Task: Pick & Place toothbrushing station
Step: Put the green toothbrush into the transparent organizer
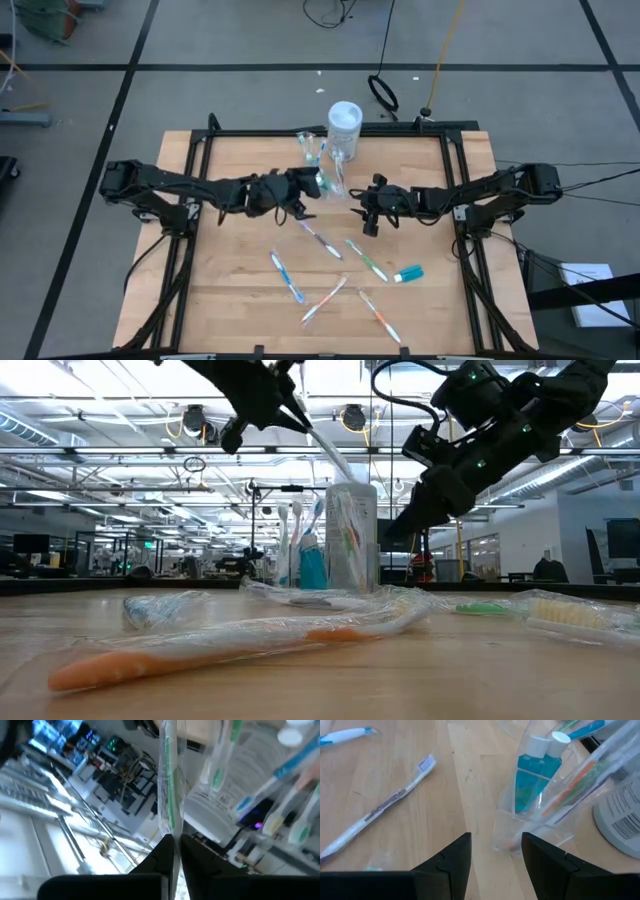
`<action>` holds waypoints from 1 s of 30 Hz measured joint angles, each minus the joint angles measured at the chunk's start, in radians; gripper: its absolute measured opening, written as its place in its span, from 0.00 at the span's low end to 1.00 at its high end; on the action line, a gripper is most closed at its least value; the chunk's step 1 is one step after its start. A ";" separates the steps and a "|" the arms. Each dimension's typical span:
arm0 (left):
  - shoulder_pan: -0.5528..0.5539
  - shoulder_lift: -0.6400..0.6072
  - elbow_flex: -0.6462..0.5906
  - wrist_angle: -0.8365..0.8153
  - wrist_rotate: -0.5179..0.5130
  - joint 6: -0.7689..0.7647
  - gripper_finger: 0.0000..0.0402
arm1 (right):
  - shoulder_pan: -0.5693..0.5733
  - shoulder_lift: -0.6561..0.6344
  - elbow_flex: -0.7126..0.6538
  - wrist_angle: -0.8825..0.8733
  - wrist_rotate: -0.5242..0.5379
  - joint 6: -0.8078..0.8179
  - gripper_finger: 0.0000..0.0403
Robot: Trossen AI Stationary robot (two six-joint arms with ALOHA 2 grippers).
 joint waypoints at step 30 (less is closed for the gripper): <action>0.117 0.298 0.000 0.159 0.344 -0.092 0.08 | -0.019 0.000 0.000 0.049 0.000 -0.088 0.41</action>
